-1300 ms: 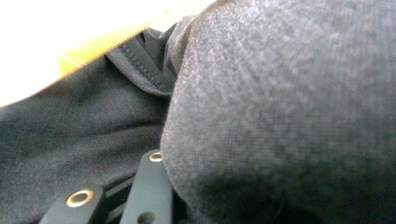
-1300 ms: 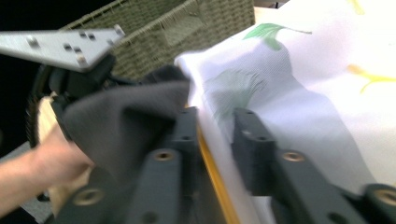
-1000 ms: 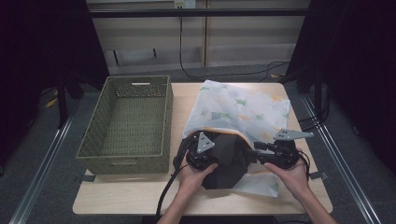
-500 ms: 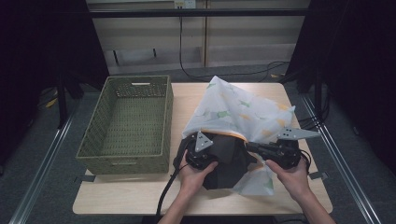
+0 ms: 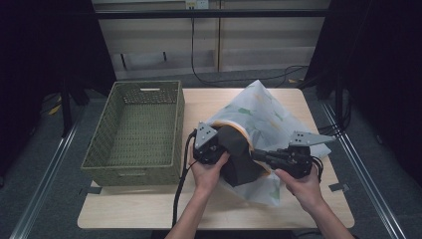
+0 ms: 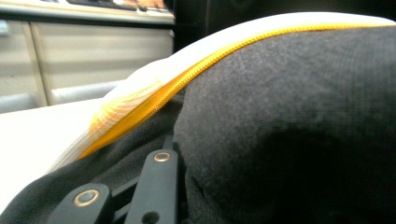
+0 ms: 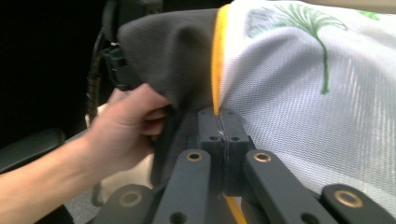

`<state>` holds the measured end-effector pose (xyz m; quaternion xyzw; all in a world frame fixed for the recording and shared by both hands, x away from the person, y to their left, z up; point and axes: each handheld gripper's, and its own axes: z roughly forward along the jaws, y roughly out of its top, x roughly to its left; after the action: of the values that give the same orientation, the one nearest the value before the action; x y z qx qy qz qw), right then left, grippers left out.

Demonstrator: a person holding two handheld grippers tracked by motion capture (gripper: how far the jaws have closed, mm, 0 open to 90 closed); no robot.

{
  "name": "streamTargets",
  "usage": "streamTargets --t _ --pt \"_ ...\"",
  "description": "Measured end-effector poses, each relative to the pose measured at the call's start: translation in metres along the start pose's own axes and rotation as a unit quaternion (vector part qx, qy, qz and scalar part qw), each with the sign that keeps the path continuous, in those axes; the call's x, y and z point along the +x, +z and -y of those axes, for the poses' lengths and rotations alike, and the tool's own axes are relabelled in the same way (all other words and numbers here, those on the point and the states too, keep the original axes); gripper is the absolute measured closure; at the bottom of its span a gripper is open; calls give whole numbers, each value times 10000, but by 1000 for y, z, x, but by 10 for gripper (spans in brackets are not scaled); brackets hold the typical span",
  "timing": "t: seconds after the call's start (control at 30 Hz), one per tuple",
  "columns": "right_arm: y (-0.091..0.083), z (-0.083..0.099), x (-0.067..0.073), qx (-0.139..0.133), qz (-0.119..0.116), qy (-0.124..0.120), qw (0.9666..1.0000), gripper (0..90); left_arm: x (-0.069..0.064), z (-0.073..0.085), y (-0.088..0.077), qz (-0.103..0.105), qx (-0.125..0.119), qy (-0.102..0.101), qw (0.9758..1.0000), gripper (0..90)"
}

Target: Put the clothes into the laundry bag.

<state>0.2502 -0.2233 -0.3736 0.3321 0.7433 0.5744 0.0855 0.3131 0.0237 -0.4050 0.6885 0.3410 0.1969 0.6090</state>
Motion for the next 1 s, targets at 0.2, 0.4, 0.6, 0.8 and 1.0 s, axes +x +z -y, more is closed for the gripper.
streamTargets --t 0.2,0.4,0.6,0.8,1.0 --pt "-7 -9 12 -263 -464 107 9985 900 -2 -9 0 -303 -168 250 9991 707" --pt "-8 -8 13 -272 -564 160 9979 899 7 23 30 -122 802 339 9961 700" --pt "2 9 -5 100 -544 517 9971 898 3 56 47 157 1152 573 9916 682" --pt "-1 22 -19 406 -218 638 9969 781 0 74 51 484 1321 554 9885 647" --pt "-7 13 -22 395 542 293 9973 573 -15 82 50 508 1437 754 9854 647"
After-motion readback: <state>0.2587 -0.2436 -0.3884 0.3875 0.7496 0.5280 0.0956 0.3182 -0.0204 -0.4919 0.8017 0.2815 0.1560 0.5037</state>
